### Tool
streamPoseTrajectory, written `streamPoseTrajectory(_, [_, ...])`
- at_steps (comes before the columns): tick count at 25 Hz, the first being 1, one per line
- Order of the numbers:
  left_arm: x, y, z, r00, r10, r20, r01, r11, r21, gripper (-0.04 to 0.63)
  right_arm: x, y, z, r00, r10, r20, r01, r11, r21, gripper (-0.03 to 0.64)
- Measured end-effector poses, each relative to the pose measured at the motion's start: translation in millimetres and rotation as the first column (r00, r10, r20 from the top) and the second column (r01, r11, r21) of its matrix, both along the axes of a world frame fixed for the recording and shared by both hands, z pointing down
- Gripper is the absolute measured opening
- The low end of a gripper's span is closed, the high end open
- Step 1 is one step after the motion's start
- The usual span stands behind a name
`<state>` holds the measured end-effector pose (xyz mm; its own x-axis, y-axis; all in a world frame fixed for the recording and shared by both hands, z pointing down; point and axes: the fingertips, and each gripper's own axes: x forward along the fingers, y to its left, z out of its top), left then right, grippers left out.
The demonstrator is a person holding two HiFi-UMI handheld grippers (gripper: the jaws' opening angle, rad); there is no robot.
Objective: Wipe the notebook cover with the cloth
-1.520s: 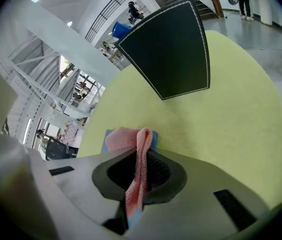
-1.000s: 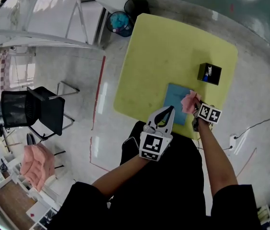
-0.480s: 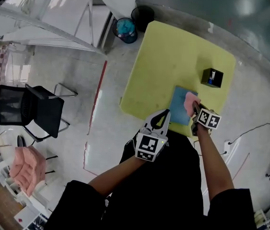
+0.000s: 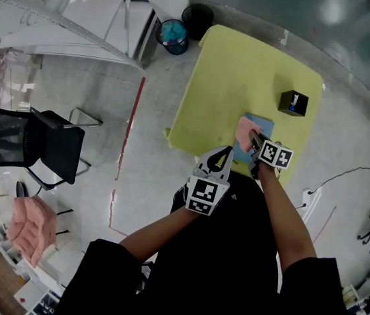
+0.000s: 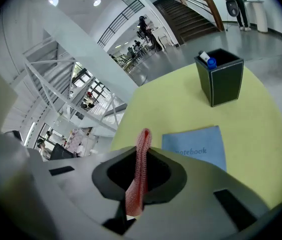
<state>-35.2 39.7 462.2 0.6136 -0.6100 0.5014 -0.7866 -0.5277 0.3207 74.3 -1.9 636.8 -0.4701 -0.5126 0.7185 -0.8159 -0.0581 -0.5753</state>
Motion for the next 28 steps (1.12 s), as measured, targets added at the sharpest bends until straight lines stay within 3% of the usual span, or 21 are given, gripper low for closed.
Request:
streamPoseTrajectory(9, [-8.4, 2.9, 9.2, 0.993, -0.074, 0.090, 0.078, 0.996, -0.034, 0.003, -27.6, 14.1, 66.0, 0.997, -0.020, 0.074, 0.028, 0.994, -0.104, 0.037])
streamPoseTrajectory(16, [5.7, 24.1, 18.3, 0.991, -0.090, 0.102, 0.097, 0.993, -0.068, 0.003, -22.3, 25.6, 94.7, 0.996, -0.003, 0.090, 0.016, 0.988, -0.154, 0.037])
streamPoseTrajectory(22, [18.1, 38.2, 23.2, 0.991, -0.074, 0.113, 0.083, 0.994, -0.073, 0.003, -16.5, 23.7, 100.8, 0.997, -0.023, 0.075, 0.034, 0.990, -0.139, 0.037])
streamPoseTrajectory(28, [23.0, 35.1, 20.7, 0.991, -0.078, 0.112, 0.086, 0.994, -0.069, 0.003, -17.8, 21.0, 104.0, 0.987, -0.161, -0.006, 0.160, 0.983, -0.087, 0.037])
